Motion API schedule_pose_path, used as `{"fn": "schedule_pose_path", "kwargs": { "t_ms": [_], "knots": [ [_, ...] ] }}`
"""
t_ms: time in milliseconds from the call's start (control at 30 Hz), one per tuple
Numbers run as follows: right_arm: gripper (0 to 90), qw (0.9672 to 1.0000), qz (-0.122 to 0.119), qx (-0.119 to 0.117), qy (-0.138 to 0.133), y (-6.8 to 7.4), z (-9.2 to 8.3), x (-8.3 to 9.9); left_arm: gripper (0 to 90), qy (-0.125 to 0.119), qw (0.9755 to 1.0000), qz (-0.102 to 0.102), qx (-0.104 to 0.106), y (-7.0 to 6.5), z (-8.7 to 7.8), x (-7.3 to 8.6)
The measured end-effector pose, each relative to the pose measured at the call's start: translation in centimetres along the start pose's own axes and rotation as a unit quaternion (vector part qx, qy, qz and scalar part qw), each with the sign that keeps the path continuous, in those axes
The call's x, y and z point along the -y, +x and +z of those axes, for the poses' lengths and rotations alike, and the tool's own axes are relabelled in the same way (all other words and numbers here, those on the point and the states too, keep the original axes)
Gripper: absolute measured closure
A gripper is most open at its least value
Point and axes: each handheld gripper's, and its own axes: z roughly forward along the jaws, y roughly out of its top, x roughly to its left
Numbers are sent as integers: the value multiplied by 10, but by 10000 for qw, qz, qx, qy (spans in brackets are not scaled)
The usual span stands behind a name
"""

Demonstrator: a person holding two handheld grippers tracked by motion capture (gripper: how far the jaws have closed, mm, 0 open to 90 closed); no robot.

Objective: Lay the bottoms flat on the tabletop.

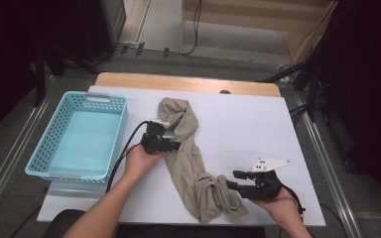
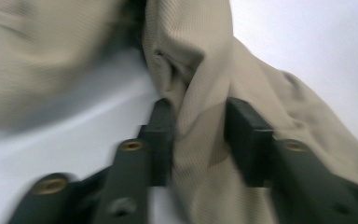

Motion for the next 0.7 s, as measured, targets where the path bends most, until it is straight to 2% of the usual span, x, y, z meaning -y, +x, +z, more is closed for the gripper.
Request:
{"fn": "schedule_pose_path", "kwargs": {
  "t_ms": [33,67,133,300,333,400,433,500,533,567,633,700],
  "knots": [
    [490,10000,0,0,0,0,0,0,727,109,9999,17,46,-3,1,1],
    [483,10000,98,-12,-6,-3,3,-2,780,165,9998,55,91,-7,1,1],
    [446,9997,233,-7,-23,-8,11,-7,824,133,9996,43,229,-14,-2,1],
    [275,9997,104,132,-157,-11,26,-20,831,12,9988,186,453,-38,-18,3],
    [254,9995,199,165,-158,-13,32,-27,831,-13,9984,190,527,-43,-22,4],
    [254,9994,237,186,-155,-14,35,-30,831,32,9978,307,590,-53,-27,8],
    [257,9997,169,134,-140,-15,37,-32,831,53,9975,409,581,-58,-30,10],
    [312,9992,4,324,-220,-15,40,-36,831,14,9966,466,678,-67,-36,14],
    [326,9990,42,391,-235,-16,41,-39,831,13,9959,519,740,-72,-39,16],
    [377,9989,106,394,-249,-18,43,-41,832,24,9950,603,791,-78,-41,18],
    [433,9988,232,322,-288,-23,47,-46,831,78,9931,727,913,-88,-44,23],
    [505,9988,214,345,-279,-26,53,-50,828,132,9918,785,1000,-93,-45,28]
  ]
}}
